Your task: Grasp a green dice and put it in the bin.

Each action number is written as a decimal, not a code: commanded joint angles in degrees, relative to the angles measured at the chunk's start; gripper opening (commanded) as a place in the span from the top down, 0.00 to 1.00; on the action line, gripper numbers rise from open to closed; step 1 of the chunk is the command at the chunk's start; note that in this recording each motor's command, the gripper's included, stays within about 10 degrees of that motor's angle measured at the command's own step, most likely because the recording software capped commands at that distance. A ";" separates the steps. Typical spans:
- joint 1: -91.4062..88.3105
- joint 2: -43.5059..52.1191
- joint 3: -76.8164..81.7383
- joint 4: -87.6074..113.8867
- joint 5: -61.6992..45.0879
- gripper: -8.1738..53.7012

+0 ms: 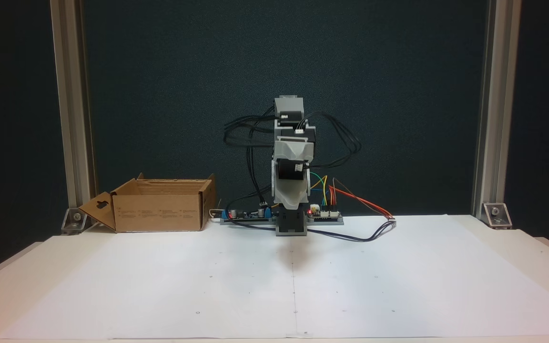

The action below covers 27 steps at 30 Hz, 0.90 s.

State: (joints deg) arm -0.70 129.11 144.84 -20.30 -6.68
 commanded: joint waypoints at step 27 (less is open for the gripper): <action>3.69 6.50 29.09 -48.96 2.02 0.15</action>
State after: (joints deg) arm 2.02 129.46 173.85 -65.04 -6.68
